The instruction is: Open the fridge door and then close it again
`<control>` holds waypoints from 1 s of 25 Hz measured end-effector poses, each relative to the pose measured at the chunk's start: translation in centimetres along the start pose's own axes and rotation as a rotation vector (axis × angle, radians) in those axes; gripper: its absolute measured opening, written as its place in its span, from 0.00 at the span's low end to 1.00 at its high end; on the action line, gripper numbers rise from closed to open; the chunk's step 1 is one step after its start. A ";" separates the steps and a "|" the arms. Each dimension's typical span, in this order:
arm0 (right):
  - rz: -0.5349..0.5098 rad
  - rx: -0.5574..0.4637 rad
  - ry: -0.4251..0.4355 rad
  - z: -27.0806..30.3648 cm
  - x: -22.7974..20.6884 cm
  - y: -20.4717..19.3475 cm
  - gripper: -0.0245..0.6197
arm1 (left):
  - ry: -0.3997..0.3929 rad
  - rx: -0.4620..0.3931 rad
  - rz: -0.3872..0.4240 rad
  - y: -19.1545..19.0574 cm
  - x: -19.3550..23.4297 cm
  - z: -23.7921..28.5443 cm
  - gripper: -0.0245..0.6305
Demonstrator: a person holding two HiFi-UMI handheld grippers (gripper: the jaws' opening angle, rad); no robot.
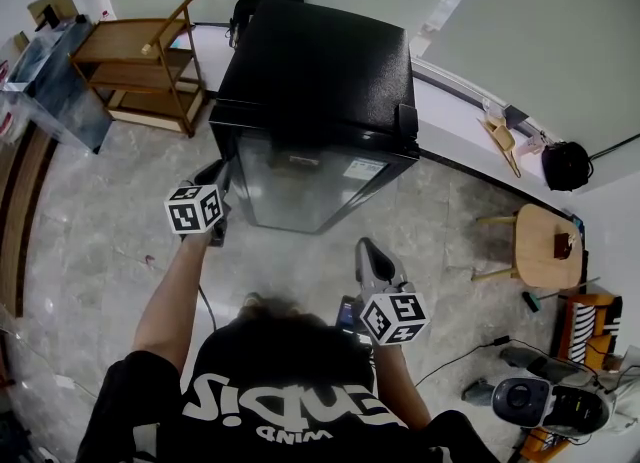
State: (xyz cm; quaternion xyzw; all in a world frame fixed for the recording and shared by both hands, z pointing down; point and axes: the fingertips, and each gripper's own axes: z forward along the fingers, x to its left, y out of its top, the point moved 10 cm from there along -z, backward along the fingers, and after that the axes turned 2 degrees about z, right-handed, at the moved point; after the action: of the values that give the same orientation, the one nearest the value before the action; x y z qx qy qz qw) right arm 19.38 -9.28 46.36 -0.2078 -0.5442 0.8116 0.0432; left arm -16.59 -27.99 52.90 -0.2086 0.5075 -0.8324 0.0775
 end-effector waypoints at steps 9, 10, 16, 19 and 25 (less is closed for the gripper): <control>0.006 -0.018 0.006 -1.2 0.1 -0.3 0.04 | -0.042 -0.053 -0.006 -0.8 -3.1 -4.5 0.05; 0.005 -0.020 0.009 -1.2 0.2 -0.4 0.04 | -0.050 -0.057 -0.007 -0.9 -3.4 -5.2 0.04; -0.006 -0.026 0.044 -1.4 1.4 -0.5 0.04 | -0.105 -0.070 0.031 -1.3 -6.0 -9.7 0.04; -0.010 -0.027 0.066 -1.4 2.2 -0.6 0.04 | -0.126 -0.086 0.051 -1.4 -7.1 -11.8 0.04; -0.025 -0.029 0.100 -1.2 3.4 -0.8 0.04 | -0.139 -0.124 0.070 -1.7 -8.7 -15.0 0.04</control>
State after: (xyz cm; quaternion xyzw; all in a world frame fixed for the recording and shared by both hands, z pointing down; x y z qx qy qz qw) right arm 16.61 -6.93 45.74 -0.2418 -0.5559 0.7916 0.0775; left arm -14.99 -12.03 46.13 -0.2526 0.5585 -0.7796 0.1286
